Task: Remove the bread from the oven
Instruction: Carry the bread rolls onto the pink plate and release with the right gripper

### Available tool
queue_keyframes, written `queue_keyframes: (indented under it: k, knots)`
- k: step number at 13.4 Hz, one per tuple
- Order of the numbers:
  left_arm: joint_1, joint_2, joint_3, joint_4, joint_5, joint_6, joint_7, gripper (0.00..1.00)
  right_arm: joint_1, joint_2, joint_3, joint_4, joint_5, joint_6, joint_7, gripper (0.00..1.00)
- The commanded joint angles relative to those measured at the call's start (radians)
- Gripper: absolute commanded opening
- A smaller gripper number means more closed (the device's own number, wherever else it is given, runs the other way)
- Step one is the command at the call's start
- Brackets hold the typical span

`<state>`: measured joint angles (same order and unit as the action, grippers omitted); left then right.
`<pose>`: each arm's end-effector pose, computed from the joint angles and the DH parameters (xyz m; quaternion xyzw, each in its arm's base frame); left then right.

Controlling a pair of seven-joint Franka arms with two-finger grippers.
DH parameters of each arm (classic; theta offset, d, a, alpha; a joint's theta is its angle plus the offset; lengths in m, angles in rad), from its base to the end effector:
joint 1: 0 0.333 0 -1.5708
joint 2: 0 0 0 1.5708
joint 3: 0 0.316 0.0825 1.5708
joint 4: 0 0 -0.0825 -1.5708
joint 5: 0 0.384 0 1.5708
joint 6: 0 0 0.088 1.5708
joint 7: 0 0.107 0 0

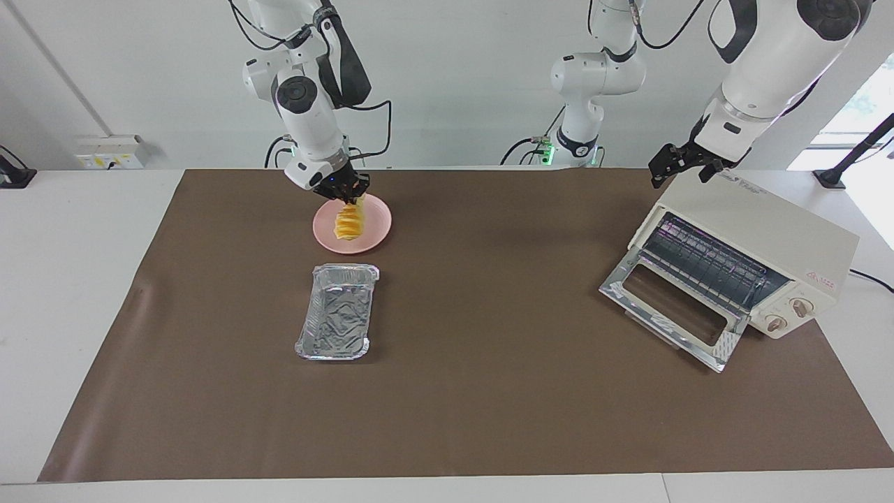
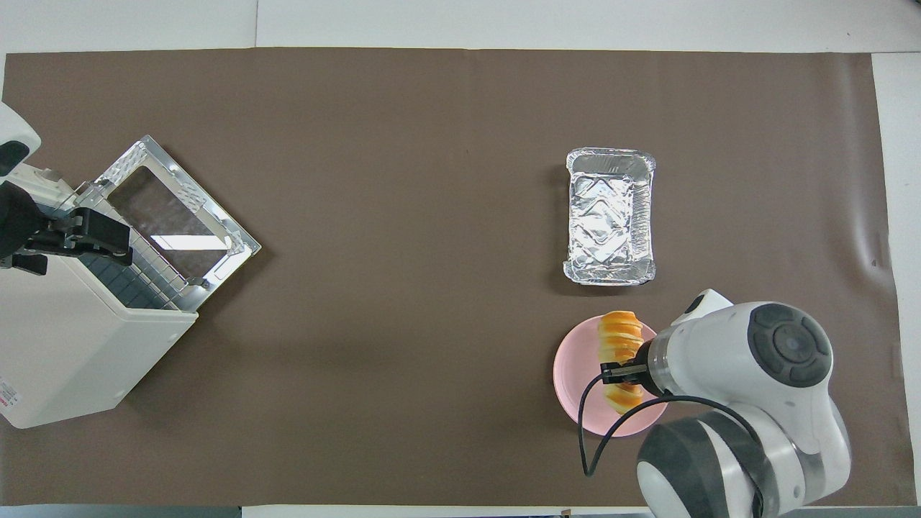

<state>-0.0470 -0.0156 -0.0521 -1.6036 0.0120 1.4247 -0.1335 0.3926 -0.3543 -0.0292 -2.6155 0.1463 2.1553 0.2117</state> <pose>0.5299 -0.0515 0.6062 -0.9965 -0.0176 0.0803 0.0158 0.3649 0.1456 0.3617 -0.9960 -0.0332 0.0690 0.0460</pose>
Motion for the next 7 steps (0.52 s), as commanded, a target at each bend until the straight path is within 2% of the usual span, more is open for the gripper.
queue_keyframes:
  k: [1, 4, 7]
  knots:
    - [0.01, -0.014, -0.003, -0.006, -0.009, 0.003, 0.009, 1.0, 0.009, -0.055, 0.0, -0.089, 0.013, 0.075, 0.018, 0.0]
    - [0.01, -0.014, -0.003, -0.006, -0.009, 0.003, 0.009, 1.0, 0.009, -0.031, 0.003, -0.106, 0.013, 0.13, 0.018, 0.0]
    - [0.01, -0.014, -0.003, -0.006, -0.009, 0.002, 0.009, 1.0, 0.009, 0.041, 0.003, -0.104, 0.013, 0.227, 0.018, 0.0]
